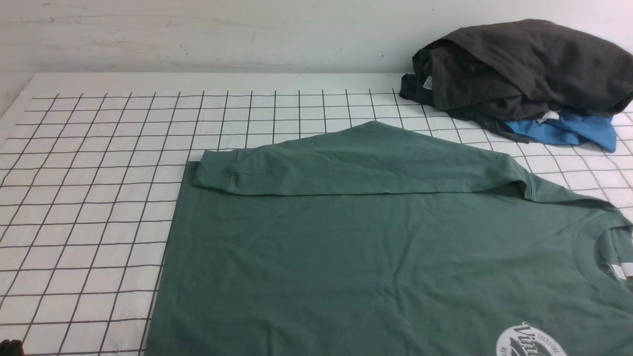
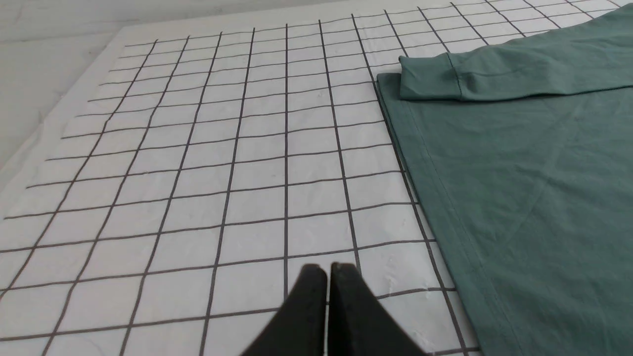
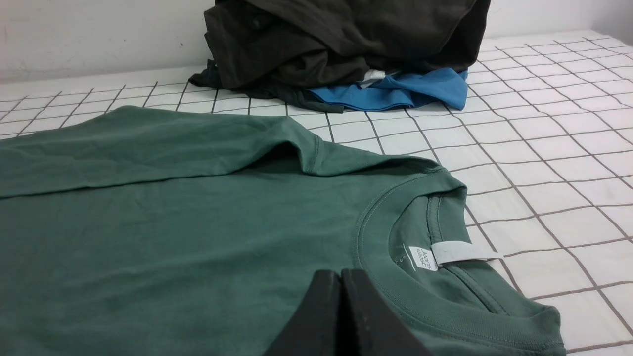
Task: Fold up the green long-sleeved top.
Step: Use the left arm to clamp the cuff closest to it
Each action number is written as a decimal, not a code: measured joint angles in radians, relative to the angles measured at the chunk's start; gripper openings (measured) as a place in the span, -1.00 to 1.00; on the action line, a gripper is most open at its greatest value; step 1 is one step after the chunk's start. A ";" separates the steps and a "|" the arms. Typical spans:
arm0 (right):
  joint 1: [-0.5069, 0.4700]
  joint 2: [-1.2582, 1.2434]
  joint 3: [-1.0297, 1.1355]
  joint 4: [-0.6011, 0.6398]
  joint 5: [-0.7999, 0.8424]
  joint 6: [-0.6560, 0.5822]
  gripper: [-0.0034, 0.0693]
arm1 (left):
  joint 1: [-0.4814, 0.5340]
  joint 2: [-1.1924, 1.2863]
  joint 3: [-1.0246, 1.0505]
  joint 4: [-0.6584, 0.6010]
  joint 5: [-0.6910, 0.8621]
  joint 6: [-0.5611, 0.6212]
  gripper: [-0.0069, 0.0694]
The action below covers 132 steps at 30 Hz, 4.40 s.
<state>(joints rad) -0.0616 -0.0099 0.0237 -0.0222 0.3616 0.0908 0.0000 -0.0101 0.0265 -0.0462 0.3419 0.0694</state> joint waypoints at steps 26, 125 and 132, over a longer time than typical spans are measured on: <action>0.000 0.000 0.000 0.000 0.000 0.000 -0.94 | 0.000 0.000 0.000 0.001 0.000 0.000 -0.84; 0.437 0.917 -0.877 0.346 0.887 -0.491 -0.94 | -0.633 1.557 -0.682 -0.083 0.508 0.227 0.41; 0.437 0.917 -0.877 0.345 0.879 -0.491 -0.94 | -0.633 1.564 -0.685 -0.117 0.512 0.227 -0.02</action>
<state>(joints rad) 0.3751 0.9074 -0.8537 0.3231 1.2405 -0.3997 -0.6332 1.5540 -0.6590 -0.1634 0.8542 0.2963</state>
